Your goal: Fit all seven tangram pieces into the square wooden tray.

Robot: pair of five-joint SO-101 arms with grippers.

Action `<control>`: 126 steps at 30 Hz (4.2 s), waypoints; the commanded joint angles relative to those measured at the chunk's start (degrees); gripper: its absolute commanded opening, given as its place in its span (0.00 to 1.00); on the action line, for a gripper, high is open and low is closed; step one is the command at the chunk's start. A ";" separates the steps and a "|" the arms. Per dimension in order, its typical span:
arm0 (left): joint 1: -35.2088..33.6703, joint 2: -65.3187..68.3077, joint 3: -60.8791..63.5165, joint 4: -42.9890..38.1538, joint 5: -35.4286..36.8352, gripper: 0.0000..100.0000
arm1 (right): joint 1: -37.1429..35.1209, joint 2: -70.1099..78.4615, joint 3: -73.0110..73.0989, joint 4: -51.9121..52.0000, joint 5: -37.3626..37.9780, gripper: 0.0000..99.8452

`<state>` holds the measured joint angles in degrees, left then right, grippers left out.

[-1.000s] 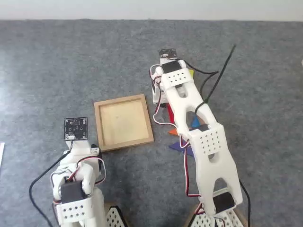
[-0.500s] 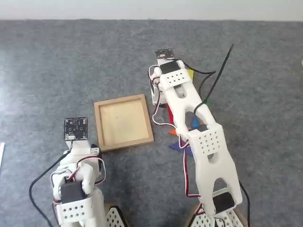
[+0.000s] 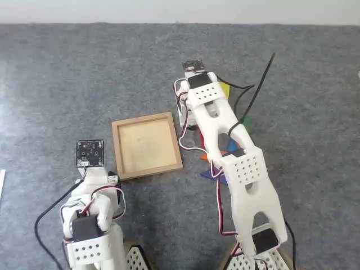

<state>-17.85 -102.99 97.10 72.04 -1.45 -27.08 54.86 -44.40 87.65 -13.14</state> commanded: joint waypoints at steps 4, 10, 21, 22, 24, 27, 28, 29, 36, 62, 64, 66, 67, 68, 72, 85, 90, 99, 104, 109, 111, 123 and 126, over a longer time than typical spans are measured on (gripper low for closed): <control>0.09 -1.05 -0.66 0.18 0.00 0.08 | -2.59 1.19 -0.62 1.89 1.14 0.24; 0.09 -1.05 -0.66 0.18 0.00 0.08 | -2.24 1.45 -0.62 1.89 1.23 0.27; 0.09 -1.05 -0.66 0.18 0.00 0.08 | -2.24 1.54 -0.62 2.24 1.23 0.28; 0.09 -1.05 -0.66 0.18 0.00 0.08 | -2.24 1.45 -0.70 2.59 1.23 0.28; 0.09 -1.05 -0.66 0.18 0.00 0.08 | -2.24 1.45 -0.70 2.77 1.23 0.28; 0.09 -1.05 -0.66 0.18 0.00 0.08 | -2.24 1.36 -0.79 2.68 1.23 0.28; 0.09 -1.05 -0.66 0.18 0.00 0.08 | -2.24 1.19 -0.79 2.68 1.23 0.28; 0.09 -1.05 -0.66 0.18 0.00 0.08 | -2.24 1.01 -0.79 2.68 1.23 0.28; 0.09 -1.05 -0.66 0.18 0.00 0.08 | -2.24 0.84 -3.87 4.62 1.23 0.28; 0.09 -1.05 -0.66 0.18 0.00 0.08 | -5.14 0.75 -12.84 14.99 -1.32 0.31; 0.09 -1.05 -0.66 0.18 0.00 0.08 | -5.41 0.75 -12.84 15.25 0.26 0.36; 0.09 -1.05 -0.66 0.18 0.00 0.08 | -5.14 0.57 -12.84 15.25 2.11 0.39; 0.09 -1.05 -0.66 0.18 0.00 0.08 | -4.97 0.40 -12.75 15.25 2.73 0.40; 0.09 -1.05 -0.66 0.18 0.00 0.08 | -4.44 0.31 -12.75 15.25 2.99 0.40; 0.09 -1.05 -0.66 0.18 0.00 0.08 | -1.45 0.57 -12.75 14.99 5.10 0.40; 0.09 -1.05 -0.66 0.18 0.00 0.08 | 0.22 8.92 -14.33 12.18 5.71 0.40; 0.09 -1.05 -0.66 0.18 0.00 0.08 | 0.22 8.92 -14.42 11.91 11.08 0.37; 0.09 -1.05 -0.66 0.18 0.00 0.08 | -1.71 9.10 -14.07 13.67 13.45 0.26; 0.09 -1.05 -0.66 0.18 0.00 0.08 | -1.27 9.54 -14.07 13.76 10.37 0.26; 0.09 -1.05 -0.66 0.18 0.00 0.08 | -0.48 10.59 -14.51 13.76 2.81 0.31; 0.09 -1.05 -0.66 0.18 0.00 0.08 | -0.31 10.59 -14.51 14.11 1.05 0.37; 0.09 -1.05 -0.66 0.18 0.00 0.08 | -2.07 10.68 -14.51 13.93 -1.14 0.28; 0.09 -1.05 -0.66 0.18 0.00 0.08 | -2.07 10.68 -14.51 14.11 -1.14 0.28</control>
<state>-17.85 -102.99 97.10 72.04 -1.45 -28.04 64.35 -58.81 100.22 -13.58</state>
